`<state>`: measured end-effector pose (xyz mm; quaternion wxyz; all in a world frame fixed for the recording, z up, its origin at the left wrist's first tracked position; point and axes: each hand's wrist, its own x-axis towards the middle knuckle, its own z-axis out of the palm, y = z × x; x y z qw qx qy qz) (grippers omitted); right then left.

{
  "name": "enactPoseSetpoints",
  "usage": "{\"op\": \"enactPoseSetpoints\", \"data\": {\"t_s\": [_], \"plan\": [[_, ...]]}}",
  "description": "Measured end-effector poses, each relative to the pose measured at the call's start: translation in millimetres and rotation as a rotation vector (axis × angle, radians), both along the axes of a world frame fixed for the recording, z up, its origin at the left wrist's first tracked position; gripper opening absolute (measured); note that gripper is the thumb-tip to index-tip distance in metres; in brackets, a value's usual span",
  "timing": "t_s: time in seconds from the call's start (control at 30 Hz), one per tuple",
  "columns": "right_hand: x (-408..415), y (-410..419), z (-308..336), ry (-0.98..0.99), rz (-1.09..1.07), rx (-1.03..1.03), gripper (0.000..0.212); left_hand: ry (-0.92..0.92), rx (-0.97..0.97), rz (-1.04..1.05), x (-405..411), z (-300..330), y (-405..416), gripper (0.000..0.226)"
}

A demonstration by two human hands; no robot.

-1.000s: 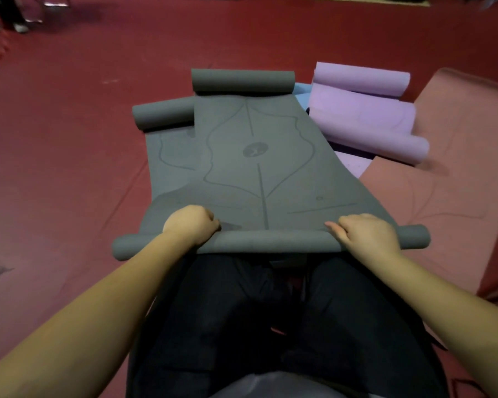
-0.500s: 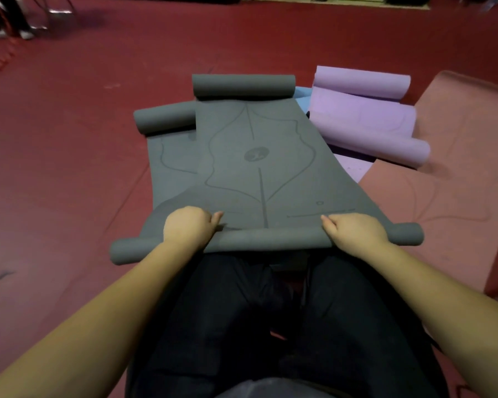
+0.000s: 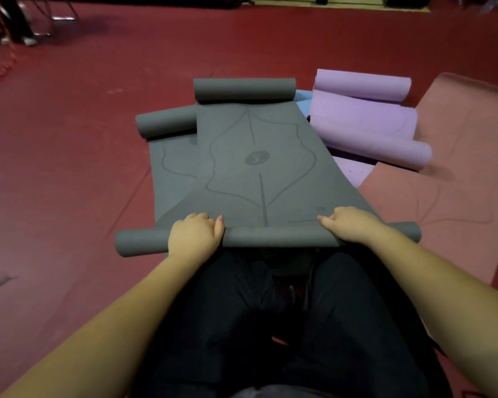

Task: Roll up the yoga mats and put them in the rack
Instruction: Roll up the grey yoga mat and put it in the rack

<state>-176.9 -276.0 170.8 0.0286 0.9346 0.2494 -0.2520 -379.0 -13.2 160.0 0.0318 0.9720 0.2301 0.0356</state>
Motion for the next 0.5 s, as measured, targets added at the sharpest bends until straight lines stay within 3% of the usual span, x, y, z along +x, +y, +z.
{"op": "enactPoseSetpoints", "data": {"t_s": [0.2,0.37,0.5], "plan": [[-26.9,-22.5,-12.6,-0.436,0.048,0.226,0.042,0.109,-0.127,0.090,18.8,-1.3,7.1,0.053],[-29.3,-23.1,-14.3,-0.480,0.056,0.178,0.049,0.183,-0.183,0.069,26.3,8.6,11.4,0.051],[-12.0,-11.7,4.6,-0.325,0.021,0.107,0.058,0.227,-0.178,0.044,31.8,28.8,16.6,0.050]]}}
